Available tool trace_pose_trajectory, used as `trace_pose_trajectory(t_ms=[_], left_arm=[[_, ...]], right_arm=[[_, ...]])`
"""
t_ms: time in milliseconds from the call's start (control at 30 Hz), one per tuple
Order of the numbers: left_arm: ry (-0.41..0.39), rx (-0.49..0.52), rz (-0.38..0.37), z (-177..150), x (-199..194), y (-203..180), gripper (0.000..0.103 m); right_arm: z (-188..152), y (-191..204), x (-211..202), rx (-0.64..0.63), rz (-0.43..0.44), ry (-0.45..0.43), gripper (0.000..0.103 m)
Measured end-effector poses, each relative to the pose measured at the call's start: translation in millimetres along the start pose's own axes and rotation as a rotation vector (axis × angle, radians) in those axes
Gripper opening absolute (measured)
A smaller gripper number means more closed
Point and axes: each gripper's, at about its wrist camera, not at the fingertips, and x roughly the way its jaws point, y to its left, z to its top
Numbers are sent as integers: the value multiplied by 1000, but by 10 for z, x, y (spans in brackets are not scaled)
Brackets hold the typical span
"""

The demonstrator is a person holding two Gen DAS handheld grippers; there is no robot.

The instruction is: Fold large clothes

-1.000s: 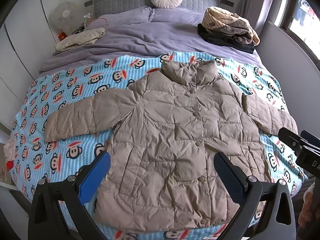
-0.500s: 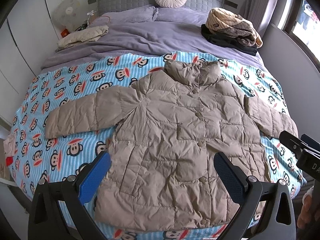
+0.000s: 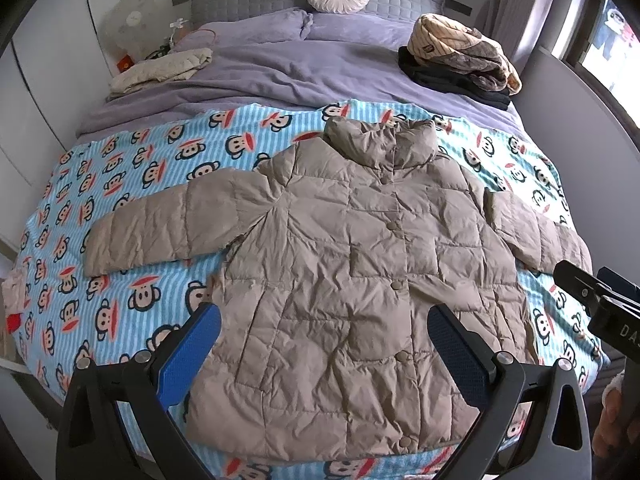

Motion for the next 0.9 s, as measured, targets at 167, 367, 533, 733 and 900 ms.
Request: trace_pose_trajectory(t_ms=[167, 367, 533, 733, 900], left_arm=[[14, -9, -11, -3, 46, 60, 103], [35, -32, -24, -12, 132, 203, 103], [59, -67, -26, -53, 247, 419, 103], [100, -140, -10, -108, 510, 889, 103], [116, -235, 6, -165, 846, 1448, 103]], right_arm=[[-8, -5, 13, 2, -1, 7, 99], [-94, 39, 59, 6, -6, 40, 99], [-110, 146, 242, -2, 15, 84, 99], [-137, 436, 458, -23, 58, 151, 103], [-144, 811, 793, -64, 148, 255, 103]])
